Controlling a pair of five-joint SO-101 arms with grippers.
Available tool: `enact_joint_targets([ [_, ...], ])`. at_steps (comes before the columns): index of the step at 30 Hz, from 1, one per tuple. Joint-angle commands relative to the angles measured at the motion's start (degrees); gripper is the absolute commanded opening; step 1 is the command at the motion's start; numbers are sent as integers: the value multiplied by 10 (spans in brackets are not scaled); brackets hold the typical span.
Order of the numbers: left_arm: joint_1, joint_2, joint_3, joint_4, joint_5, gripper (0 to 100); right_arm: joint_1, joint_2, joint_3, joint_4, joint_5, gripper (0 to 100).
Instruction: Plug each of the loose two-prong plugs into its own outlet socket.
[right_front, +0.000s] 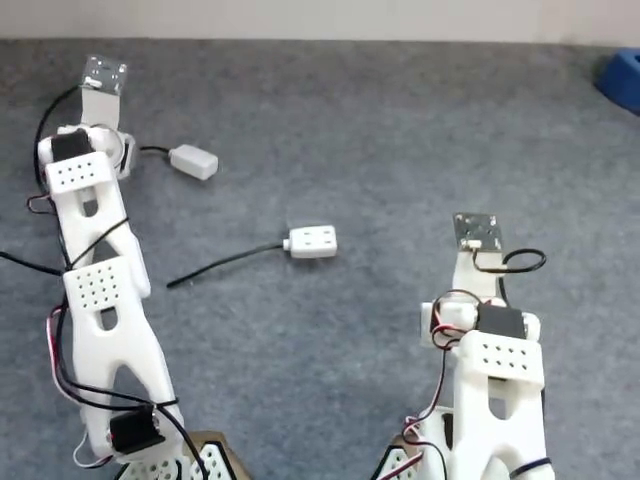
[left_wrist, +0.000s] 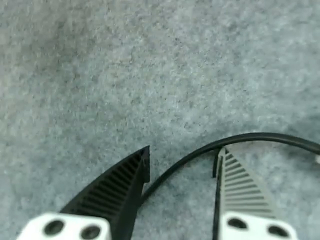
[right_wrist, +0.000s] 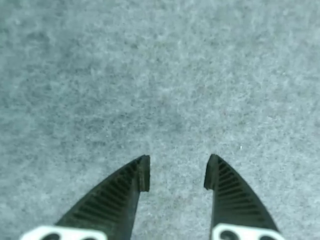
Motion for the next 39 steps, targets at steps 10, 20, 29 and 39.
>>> enact_joint_targets([
  [10, -18, 64, 8, -4, -74, 31, -5, -8, -7, 5, 6, 189],
  [20, -25, 110, 6, -4, -81, 5, -6, -8, -7, 4, 6, 189],
  [29, -34, 46, -56, 109, -78, 5, -6, -8, -7, 3, 6, 189],
  [39, -90, -139, -79, 316, -33, 6, -6, -8, -7, 2, 6, 189],
])
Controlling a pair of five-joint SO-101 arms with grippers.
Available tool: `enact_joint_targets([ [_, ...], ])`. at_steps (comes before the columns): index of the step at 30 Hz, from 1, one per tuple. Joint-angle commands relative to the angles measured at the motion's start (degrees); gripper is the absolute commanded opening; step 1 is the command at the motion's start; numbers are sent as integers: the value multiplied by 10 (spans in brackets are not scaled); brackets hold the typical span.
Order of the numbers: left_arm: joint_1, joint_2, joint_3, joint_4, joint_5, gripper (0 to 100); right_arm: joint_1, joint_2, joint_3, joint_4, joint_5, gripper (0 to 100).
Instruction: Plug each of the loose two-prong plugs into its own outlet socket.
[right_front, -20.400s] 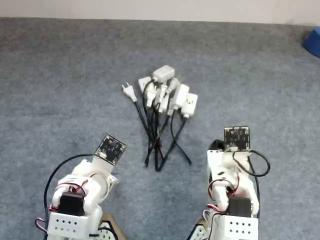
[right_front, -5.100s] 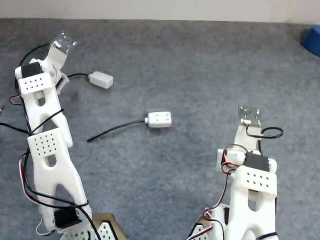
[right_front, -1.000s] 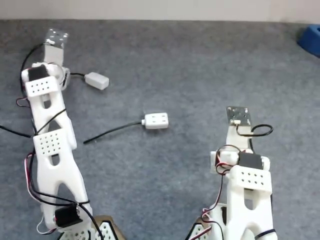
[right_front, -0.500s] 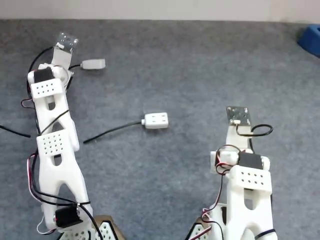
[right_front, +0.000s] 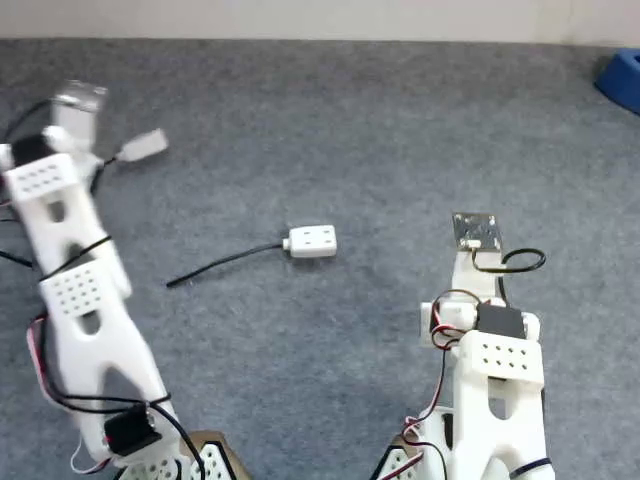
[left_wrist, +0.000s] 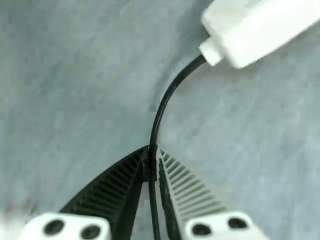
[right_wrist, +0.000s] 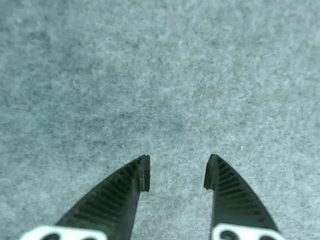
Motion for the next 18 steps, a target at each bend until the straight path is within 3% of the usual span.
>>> enact_joint_targets([
  [1, -41, -100, 9, 36, 47, 6, -5, -8, -6, 2, 6, 189],
  [12, -182, -252, 242, 35, 55, 6, -5, -8, -6, 2, 6, 189],
  [18, -251, -262, 318, 34, -15, 6, -5, -8, -6, 2, 6, 189],
])
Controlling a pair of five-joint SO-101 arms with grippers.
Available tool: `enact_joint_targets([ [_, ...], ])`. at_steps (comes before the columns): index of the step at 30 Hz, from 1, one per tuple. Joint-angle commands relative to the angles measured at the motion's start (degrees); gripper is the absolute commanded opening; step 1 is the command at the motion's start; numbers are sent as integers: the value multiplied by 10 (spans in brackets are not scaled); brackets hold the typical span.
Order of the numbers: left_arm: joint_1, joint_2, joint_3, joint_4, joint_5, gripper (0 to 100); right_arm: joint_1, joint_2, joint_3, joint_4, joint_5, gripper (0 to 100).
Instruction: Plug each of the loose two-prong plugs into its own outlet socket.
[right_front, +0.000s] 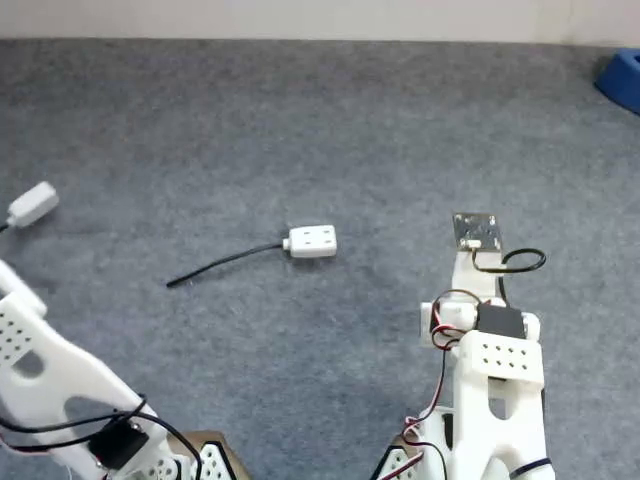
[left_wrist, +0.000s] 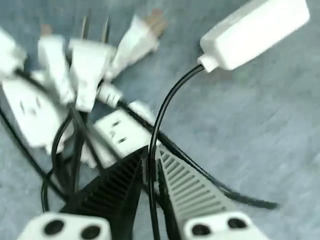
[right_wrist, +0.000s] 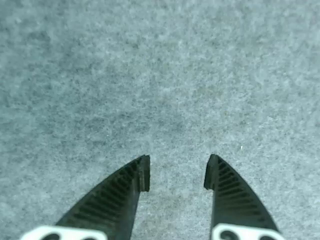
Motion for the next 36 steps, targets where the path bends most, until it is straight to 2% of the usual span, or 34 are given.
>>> enact_joint_targets([
  [1, -38, -38, 23, 7, -43, 6, -5, -8, -6, 2, 6, 189],
  [5, -58, -41, 39, 7, -76, 14, -5, -8, -6, 2, 6, 189],
  [10, -72, -43, 34, 6, -81, 109, -6, -8, -6, 2, 6, 189],
  [14, -65, -46, -39, 6, -84, 159, -22, -7, -6, 3, 6, 189],
  [19, -58, -46, -148, 3, -84, 168, -23, -7, -5, 4, 6, 189],
  [23, -54, -28, -175, -97, -20, 171, -22, -7, -5, 4, 6, 189],
  [25, -50, -6, -169, -128, -18, 171, -22, -7, -5, 4, 6, 189],
  [31, -13, 66, -167, -130, -27, 171, -22, -7, -5, 4, 6, 189],
  [36, 11, 117, -170, -155, -4, 171, -21, -7, -5, 4, 6, 189],
])
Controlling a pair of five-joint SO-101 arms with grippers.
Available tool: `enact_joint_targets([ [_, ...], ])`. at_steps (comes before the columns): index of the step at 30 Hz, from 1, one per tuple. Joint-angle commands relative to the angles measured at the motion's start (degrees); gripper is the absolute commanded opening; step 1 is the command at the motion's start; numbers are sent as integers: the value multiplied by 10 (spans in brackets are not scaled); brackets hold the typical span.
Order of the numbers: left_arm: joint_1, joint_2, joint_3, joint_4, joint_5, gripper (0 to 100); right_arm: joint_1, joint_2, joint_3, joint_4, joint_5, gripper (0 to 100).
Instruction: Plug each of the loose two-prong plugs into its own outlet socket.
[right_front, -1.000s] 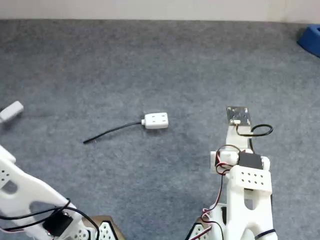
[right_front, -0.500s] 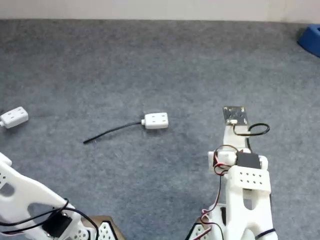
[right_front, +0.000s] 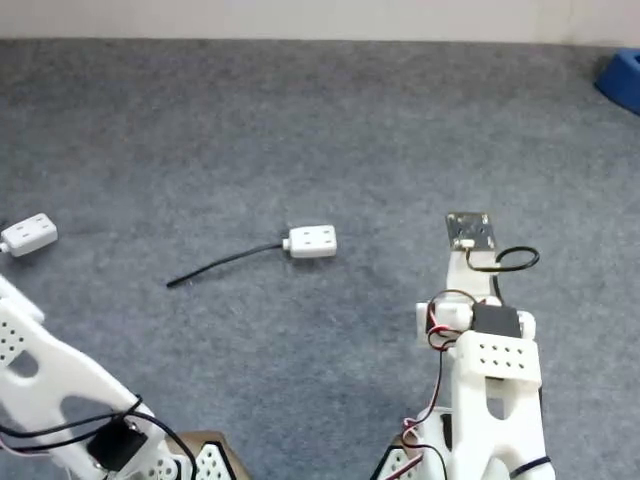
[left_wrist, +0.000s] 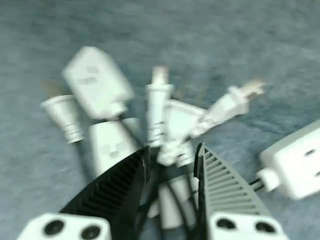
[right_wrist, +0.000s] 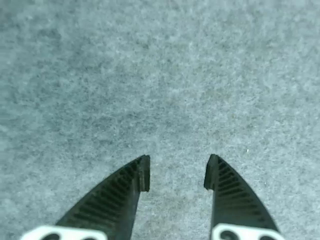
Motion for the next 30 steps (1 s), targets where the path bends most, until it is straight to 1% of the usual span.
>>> enact_joint_targets([
  [1, 17, 11, -18, -36, 11, 171, -3, -7, -5, 4, 6, 189],
  [9, -1, 57, -17, -90, 8, 171, -3, -7, -5, 4, 6, 189],
  [14, -27, 80, -18, -88, 7, 171, -3, -7, -5, 4, 6, 189],
  [17, -44, 85, -18, -88, -25, 169, -3, -7, -5, 4, 6, 189],
  [18, -48, 86, -16, -83, -45, 168, -3, -7, -5, 4, 6, 189],
  [21, -62, 84, -19, -22, -106, 168, -3, -7, -5, 4, 6, 189],
  [23, -72, 84, -19, 4, -127, 168, -3, -7, -5, 4, 6, 189],
  [30, -86, 107, -18, 18, -94, 167, -3, -7, -5, 5, 6, 189],
])
